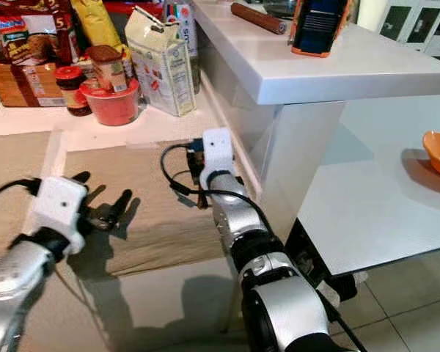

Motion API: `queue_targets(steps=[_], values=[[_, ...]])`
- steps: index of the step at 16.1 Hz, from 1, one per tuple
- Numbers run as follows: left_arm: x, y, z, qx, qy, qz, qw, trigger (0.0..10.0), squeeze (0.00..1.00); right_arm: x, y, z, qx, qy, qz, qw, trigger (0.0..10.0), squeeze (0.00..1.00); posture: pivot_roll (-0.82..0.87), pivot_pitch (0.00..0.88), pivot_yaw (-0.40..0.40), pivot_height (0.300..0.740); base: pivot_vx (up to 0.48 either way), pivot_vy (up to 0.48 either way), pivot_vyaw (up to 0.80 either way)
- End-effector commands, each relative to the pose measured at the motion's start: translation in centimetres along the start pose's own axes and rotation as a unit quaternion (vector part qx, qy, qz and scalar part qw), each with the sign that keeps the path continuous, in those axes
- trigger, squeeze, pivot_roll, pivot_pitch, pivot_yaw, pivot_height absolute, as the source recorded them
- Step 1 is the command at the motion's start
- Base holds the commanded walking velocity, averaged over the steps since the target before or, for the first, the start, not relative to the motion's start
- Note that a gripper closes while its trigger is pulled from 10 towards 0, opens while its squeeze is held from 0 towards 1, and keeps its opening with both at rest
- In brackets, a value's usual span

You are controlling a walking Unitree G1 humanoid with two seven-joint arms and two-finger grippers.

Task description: Setting the table

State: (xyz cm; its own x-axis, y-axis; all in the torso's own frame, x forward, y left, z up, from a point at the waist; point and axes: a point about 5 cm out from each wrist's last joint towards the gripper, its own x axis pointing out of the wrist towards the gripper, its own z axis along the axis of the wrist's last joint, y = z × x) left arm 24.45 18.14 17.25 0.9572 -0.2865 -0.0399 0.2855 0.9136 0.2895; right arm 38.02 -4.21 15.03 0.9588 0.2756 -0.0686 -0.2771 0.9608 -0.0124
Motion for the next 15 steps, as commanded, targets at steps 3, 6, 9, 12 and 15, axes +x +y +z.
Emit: queue_targets(steps=[3, 6, 9, 12, 15], values=[[-0.6, -0.2, 2.1, -0.007, -0.013, -0.042, 0.999, 10.0, 0.0, 0.2, 0.1, 0.3, -0.007, -0.005, 0.003, 1.0, 10.0, 1.0, 0.17, 0.0, -0.026, 0.736, 0.0, 0.0, 0.0], [-1.1, 0.2, 2.9, -0.016, 0.004, -0.074, 0.997, 10.0, 0.0, 0.1, 0.1, -0.3, -0.006, 0.007, 0.002, 1.0, 10.0, 1.0, 0.18, 0.0, -0.03, 0.736, 0.0, 0.0, 0.0], [-1.5, -0.1, 3.4, -0.015, 0.014, -0.09, 0.996, 10.0, 0.0, 0.2, 0.1, -0.6, -0.008, 0.016, 0.002, 1.0, 10.0, 1.0, 0.18, 0.0, -0.033, 0.736, 0.0, 0.0, 0.0], [-1.6, 0.1, 3.8, -0.016, 0.019, -0.089, 0.996, 10.0, 0.0, 0.3, 0.8, -0.7, 0.024, 0.032, 0.022, 0.999, 10.0, 0.0, 0.19, 0.0, -0.038, 0.736, 0.0, 0.0, 0.0], [-1.6, 0.1, 4.0, -0.015, 0.021, -0.088, 0.996, 10.0, 0.0, 0.4, 0.6, -0.9, 0.047, 0.045, 0.007, 0.998, 10.0, 0.0, 0.19, 0.0, -0.039, 0.736, 0.0, 0.0, 0.0]])
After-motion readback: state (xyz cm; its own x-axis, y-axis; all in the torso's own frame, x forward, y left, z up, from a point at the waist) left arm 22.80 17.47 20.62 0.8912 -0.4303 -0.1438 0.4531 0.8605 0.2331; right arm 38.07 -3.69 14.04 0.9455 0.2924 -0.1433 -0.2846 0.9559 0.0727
